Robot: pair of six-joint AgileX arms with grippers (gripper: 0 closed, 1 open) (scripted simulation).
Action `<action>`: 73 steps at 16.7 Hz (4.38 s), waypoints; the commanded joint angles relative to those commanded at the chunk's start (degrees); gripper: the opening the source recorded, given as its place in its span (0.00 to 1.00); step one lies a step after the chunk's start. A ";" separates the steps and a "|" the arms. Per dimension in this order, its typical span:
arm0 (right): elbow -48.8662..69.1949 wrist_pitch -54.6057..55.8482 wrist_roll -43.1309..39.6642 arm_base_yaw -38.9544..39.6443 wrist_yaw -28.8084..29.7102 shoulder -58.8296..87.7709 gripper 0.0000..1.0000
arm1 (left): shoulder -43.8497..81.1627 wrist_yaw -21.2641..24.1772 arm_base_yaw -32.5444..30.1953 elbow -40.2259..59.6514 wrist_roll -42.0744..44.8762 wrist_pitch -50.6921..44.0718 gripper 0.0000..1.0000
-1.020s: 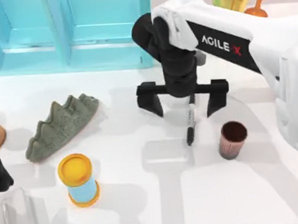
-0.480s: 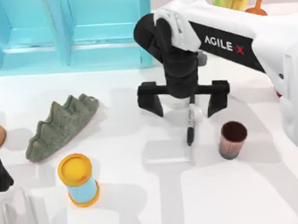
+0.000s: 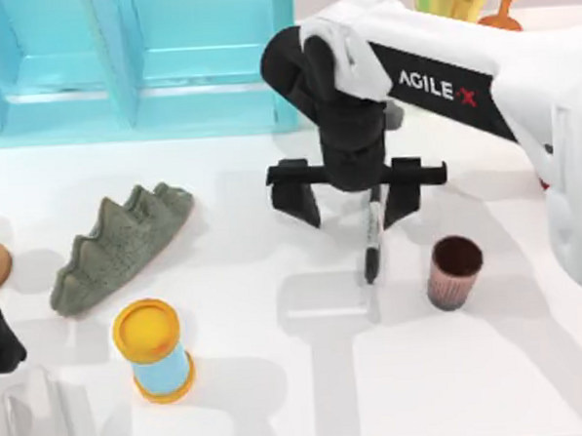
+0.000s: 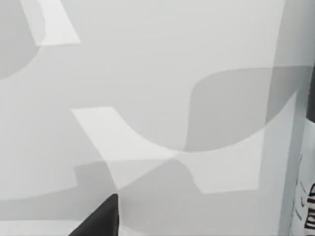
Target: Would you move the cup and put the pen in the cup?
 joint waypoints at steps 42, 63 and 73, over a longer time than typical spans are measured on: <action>-17.54 -4.48 8.55 8.45 -1.67 -26.22 0.00 | 0.00 0.00 0.00 0.00 0.00 0.00 1.00; -68.78 99.89 -37.78 23.51 49.72 -48.73 0.00 | 0.00 0.00 0.00 0.00 0.00 0.00 1.00; -89.21 144.31 -59.37 31.86 72.91 -57.30 0.00 | 0.00 0.00 0.00 0.00 0.00 0.00 1.00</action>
